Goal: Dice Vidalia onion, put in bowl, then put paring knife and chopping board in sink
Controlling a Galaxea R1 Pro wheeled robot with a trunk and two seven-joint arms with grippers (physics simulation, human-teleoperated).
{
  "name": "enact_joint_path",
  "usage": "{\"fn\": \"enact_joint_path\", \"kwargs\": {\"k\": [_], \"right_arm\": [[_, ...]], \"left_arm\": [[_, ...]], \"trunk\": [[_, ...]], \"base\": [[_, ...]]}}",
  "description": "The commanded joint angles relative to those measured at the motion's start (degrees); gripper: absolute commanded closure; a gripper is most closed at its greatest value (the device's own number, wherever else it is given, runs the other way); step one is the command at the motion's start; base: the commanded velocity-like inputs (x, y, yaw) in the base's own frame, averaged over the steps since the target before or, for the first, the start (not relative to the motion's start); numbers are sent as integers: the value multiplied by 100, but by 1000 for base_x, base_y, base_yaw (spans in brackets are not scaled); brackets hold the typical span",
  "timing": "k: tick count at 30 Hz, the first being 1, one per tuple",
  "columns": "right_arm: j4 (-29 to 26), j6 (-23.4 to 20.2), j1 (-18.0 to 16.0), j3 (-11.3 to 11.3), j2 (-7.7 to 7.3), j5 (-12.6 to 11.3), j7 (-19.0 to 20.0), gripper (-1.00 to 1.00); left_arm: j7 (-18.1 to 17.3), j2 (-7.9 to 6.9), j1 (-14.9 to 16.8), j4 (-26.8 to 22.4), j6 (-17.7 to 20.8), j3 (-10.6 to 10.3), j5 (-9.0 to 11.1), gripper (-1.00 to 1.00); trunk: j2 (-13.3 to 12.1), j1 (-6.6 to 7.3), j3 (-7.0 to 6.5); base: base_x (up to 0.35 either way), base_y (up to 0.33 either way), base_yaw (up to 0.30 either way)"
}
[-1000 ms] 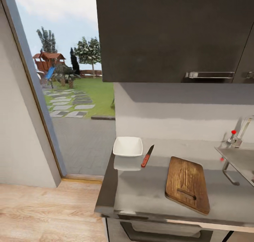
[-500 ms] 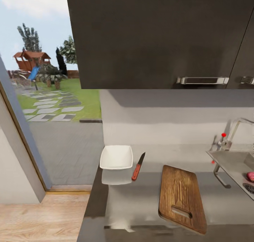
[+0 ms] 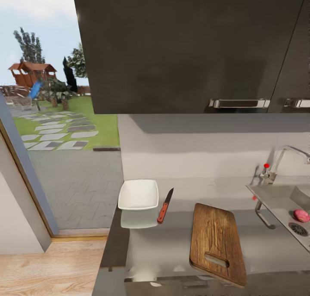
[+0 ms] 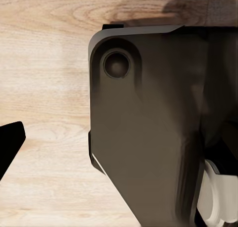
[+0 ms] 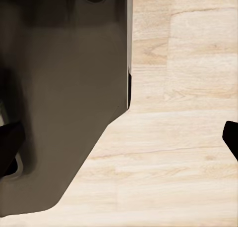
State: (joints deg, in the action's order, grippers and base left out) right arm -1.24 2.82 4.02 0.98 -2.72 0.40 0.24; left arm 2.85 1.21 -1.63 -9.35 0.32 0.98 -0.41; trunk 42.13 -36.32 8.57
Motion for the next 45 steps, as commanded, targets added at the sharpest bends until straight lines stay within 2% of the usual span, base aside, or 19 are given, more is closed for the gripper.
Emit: {"fn": "enact_joint_path", "kwargs": {"k": [1, 16, 22, 23, 28, 30, 35, 45], "right_arm": [[-8, 9, 3, 11, 0, 4, 2, -100], [-8, 8, 3, 16, 0, 4, 11, -100], [-8, 15, 3, 16, 0, 4, 5, -100], [-51, 16, 3, 11, 0, 4, 3, -100], [-110, 16, 3, 8, 0, 4, 4, -100], [-129, 16, 3, 8, 0, 4, 4, -100], [-131, 16, 3, 5, 0, 4, 6, -100], [-131, 16, 3, 6, 0, 4, 11, -100]], "left_arm": [[16, 2, -4, -12, 3, 8, -4, -100], [5, 10, -4, -14, -10, 7, -9, -100], [-26, 4, -3, -23, -49, 7, -10, -100], [-18, -2, -3, -219, -135, 13, -6, -100], [-11, 18, -3, -236, -137, 14, -8, -100], [-40, 92, -4, -242, -147, -4, -11, -100], [-44, 166, -4, -243, -126, -9, -11, -100], [-48, 48, -4, -243, 40, 1, -12, -100]], "trunk": [[-37, 21, -13], [-638, 351, -282], [-638, 351, -282], [-638, 351, -282], [-678, 373, -300], [-758, 417, -336], [-959, 526, -426], [-1360, 746, -605]], "base": [[0, 0, -42], [0, 0, -7], [0, 0, 0], [0, 0, 0], [0, 0, 0], [0, 0, 0], [0, 0, 0], [0, 0, 0]]}}
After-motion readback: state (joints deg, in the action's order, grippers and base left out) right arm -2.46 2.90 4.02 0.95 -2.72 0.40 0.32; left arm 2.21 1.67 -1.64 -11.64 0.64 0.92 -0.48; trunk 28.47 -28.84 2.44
